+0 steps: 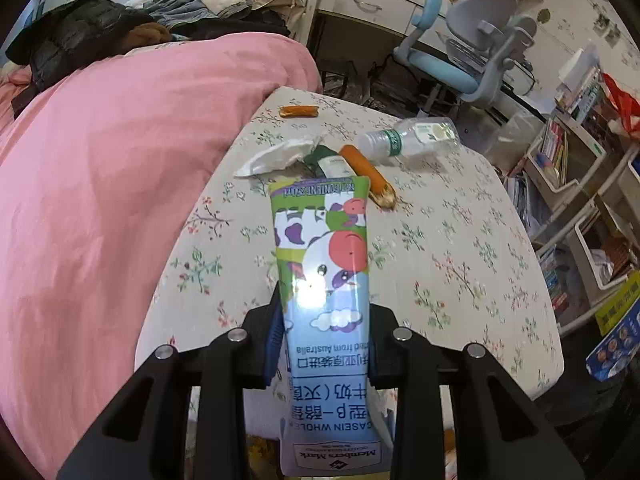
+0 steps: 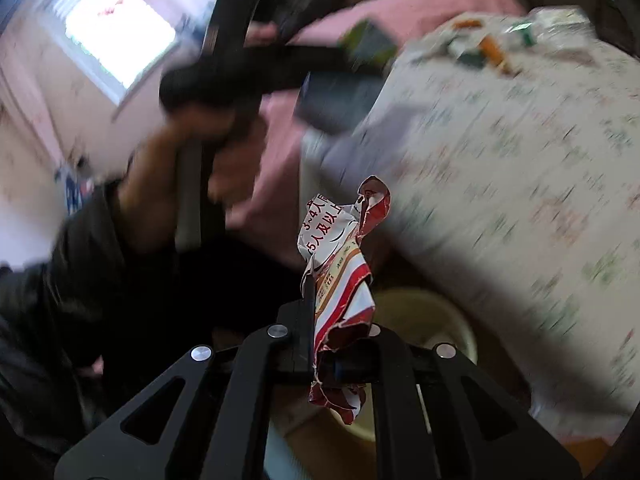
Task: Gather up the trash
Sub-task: 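Carry the wrapper and carton over the yellow bin and open both tools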
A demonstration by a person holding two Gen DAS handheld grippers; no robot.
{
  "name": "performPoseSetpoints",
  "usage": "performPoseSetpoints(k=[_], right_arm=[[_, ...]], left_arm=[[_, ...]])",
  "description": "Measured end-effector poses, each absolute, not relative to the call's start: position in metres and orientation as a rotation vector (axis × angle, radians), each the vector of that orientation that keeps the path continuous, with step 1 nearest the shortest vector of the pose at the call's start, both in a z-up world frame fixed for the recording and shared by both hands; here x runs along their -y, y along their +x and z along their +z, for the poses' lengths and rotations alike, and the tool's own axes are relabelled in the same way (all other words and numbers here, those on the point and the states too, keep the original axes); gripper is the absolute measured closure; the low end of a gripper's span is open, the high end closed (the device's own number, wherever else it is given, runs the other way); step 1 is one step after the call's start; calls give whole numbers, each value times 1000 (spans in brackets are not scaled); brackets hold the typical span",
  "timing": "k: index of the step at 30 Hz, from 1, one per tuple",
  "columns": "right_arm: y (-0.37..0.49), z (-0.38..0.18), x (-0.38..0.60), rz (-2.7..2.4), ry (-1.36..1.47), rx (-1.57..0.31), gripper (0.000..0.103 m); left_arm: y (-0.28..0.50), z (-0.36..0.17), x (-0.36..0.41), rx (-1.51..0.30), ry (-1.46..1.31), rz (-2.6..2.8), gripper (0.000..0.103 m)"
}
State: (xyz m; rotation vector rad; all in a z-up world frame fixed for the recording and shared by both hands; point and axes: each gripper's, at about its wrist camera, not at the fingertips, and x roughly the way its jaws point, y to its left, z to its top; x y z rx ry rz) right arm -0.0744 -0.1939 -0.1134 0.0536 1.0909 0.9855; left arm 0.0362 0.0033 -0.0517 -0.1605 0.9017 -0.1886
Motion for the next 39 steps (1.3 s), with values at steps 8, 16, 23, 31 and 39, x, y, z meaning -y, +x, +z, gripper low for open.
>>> performPoseSetpoints(k=[8,16,23,31,39], right_arm=[[-88,-149,175,896,-92,-1211,61],[-66,-123,212,754,123,-1031,51],[-47,-117,252,546,242,-926,50],[-32,-112,281,452,352,-872,50],[-31,-114,287,436,382,-858,50]], left_arm=[[10,-56,3,-897,-142,-202,71],[-15,-62,17,-903,-109,-227,70],[-35,-67,33,-904,-36,-258,70],[-58,-81,61,-949,104,-322,70],[-97,-130,104,-1179,361,-485,68]])
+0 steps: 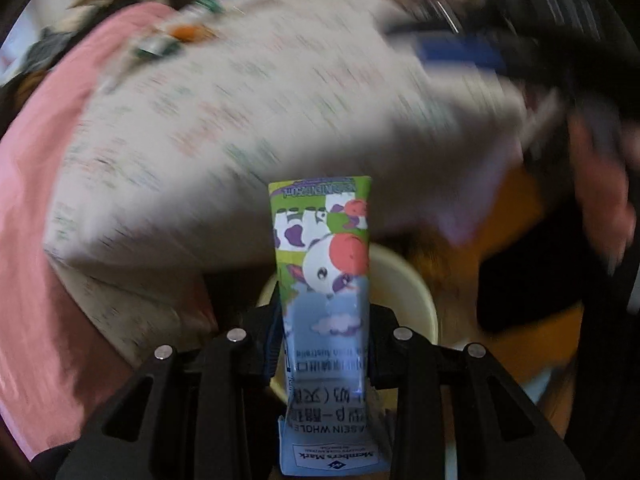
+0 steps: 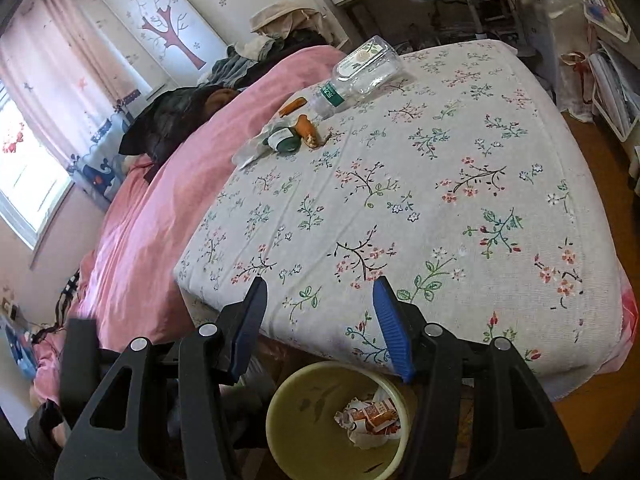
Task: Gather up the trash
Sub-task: 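Carry the wrapper and carton over the yellow bin and open both tools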
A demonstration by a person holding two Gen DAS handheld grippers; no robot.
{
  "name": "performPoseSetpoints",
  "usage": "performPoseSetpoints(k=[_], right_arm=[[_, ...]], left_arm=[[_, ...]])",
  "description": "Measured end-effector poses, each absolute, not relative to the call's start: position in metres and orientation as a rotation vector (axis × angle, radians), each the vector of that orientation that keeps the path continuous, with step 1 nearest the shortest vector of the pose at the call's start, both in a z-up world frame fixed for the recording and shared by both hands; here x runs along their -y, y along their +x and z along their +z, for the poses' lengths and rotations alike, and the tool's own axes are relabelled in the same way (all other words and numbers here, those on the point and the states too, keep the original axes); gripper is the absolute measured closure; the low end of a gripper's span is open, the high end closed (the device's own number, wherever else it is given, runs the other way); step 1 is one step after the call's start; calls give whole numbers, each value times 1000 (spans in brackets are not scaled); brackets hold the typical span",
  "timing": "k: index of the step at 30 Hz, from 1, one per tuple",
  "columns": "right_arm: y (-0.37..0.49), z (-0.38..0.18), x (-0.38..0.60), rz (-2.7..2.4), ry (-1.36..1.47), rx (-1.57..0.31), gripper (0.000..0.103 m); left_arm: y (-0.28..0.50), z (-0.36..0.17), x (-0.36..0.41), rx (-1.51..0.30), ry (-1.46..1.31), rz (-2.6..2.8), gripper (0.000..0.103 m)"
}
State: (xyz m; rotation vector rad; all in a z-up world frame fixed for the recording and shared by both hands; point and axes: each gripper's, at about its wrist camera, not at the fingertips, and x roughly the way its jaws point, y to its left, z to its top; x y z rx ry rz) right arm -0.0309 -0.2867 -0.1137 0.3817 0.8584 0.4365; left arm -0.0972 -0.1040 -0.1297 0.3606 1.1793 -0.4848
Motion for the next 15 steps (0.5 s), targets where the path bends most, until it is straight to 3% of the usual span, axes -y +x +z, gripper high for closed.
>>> performPoseSetpoints(k=[1,3,9,15], right_arm=[[-32,-113,287,437,380,-856,50],[-34,-111,288,435,378,-851,50],[-35,-109,292,427,391,-843,50],[-34,-110,292,427,385,-840,50]], left_arm=[[-103,-135,110,-1194,415,-499,64],[-111,-138,117,-1182,483,-501,44],[-107,-131,112,-1129,466,-459,38],[-106,-96,100,-909,365,-360,27]])
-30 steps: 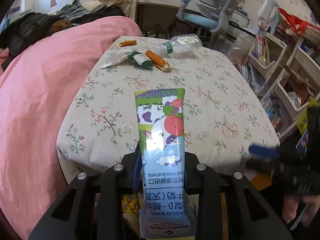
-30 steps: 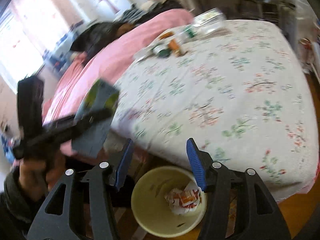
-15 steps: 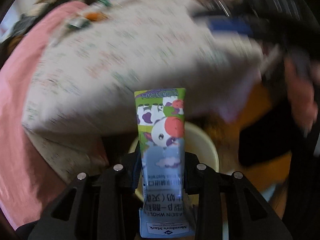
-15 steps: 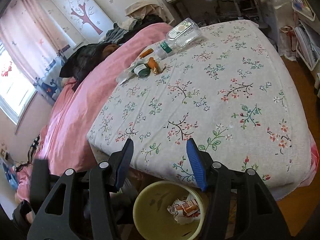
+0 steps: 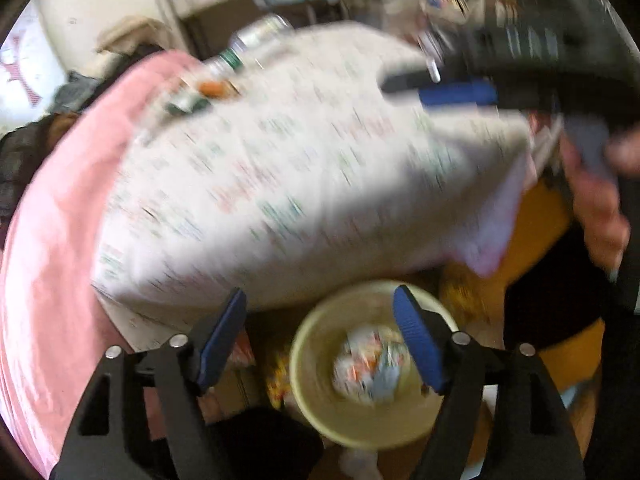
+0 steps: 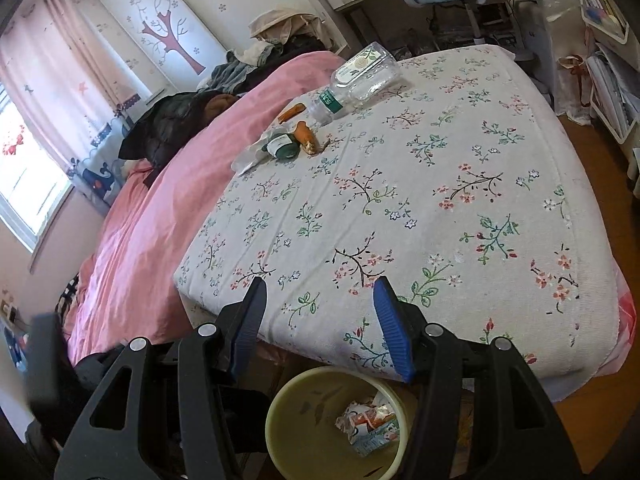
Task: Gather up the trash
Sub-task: 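Carry the wrapper and carton over the yellow bin and open both tools, then move both open tools back toward the tissue and orange peel on the table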
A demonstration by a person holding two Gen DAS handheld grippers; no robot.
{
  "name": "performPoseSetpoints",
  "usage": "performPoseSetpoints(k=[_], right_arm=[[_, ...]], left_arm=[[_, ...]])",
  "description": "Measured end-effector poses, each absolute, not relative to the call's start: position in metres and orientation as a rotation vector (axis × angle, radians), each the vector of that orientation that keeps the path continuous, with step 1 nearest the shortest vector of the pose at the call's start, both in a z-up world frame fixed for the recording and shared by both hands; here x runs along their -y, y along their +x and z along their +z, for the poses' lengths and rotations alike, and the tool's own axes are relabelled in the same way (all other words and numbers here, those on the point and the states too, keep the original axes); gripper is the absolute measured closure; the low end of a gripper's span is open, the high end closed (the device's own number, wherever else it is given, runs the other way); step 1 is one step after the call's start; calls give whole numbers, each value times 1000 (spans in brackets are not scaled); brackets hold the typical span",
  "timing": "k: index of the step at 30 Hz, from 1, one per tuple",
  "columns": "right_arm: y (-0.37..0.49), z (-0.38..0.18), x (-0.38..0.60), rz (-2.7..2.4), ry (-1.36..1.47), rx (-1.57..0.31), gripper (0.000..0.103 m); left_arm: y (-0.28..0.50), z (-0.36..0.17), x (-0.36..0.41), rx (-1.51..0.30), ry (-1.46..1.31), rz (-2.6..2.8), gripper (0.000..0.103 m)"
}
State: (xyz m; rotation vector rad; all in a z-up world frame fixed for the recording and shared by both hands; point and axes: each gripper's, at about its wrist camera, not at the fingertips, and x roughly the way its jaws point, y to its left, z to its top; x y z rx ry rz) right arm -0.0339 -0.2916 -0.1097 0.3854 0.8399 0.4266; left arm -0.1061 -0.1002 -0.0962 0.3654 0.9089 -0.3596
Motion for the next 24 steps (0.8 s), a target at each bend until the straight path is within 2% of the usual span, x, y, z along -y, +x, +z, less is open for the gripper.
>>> performPoseSetpoints(k=[3,15,19,24], right_arm=[[-34,-110,291,424,384,-839,50],[-30,-104,279,419,331,-827,50],[-13,-91,266,429,272,-812,50],[14,-77,244,459,197,-796,50]], left_arm=[[-105,-86,96,-843,325,-320,26],[-94,-64,82,-768,254,-302,26],[-64,-56,68,-783,237,-226,26],[-8,-42,12,-811,61,-64,26]])
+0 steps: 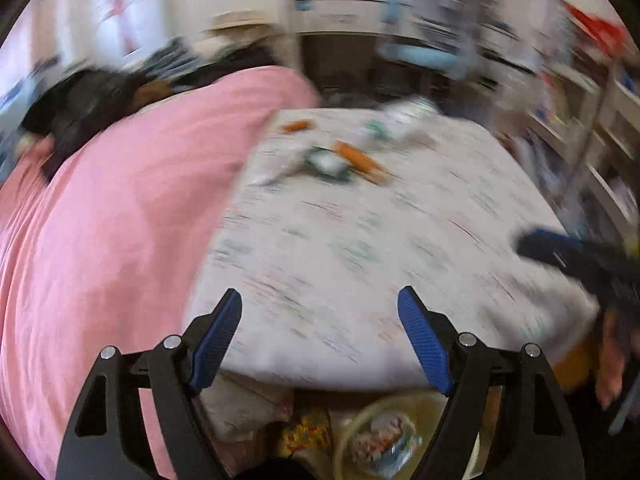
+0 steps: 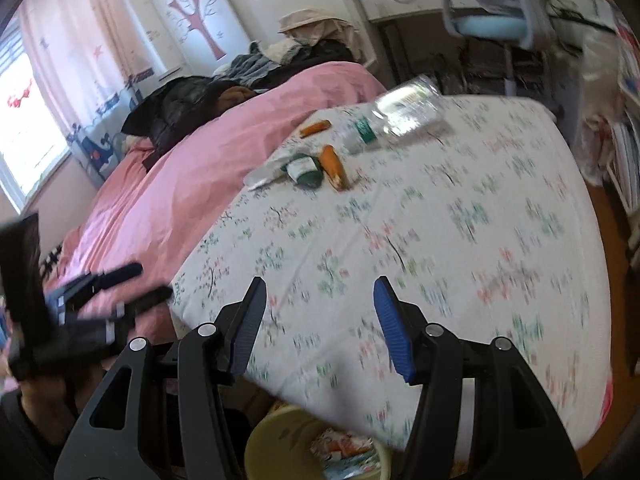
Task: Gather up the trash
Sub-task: 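Move both open tools back toward the tissue and orange peel on the table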
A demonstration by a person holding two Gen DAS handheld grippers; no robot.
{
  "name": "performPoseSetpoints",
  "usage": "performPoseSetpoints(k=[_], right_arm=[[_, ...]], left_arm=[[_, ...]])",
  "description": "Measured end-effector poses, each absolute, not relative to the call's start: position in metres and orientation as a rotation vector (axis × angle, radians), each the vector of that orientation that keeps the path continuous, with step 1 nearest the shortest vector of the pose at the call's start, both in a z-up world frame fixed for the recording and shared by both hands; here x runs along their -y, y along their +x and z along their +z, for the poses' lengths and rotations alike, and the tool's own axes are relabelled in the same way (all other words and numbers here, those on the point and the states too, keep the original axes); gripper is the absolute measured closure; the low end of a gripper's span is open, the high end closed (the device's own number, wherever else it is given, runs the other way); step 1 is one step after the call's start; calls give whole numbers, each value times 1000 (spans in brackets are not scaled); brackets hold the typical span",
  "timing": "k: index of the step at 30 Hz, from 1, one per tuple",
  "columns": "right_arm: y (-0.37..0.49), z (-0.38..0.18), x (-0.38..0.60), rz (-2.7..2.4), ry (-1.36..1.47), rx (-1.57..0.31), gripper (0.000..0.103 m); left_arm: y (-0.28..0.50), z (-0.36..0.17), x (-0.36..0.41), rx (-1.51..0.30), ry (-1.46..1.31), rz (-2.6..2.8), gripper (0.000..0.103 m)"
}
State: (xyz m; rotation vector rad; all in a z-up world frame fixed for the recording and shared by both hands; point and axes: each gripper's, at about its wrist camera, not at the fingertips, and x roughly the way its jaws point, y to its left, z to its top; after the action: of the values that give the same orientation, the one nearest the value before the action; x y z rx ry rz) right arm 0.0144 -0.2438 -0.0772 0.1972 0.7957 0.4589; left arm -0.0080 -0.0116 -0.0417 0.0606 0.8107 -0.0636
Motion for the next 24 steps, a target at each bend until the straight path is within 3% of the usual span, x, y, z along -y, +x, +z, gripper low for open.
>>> performPoseSetpoints(k=[7,24], right_arm=[[53,-77,219,478,148,-804,50],[153,-102,183,434,98,-858,50]], left_arm=[[38,-39,-30,-832,-54,38,26],[124,-56,-28,-874,-69,43,26]])
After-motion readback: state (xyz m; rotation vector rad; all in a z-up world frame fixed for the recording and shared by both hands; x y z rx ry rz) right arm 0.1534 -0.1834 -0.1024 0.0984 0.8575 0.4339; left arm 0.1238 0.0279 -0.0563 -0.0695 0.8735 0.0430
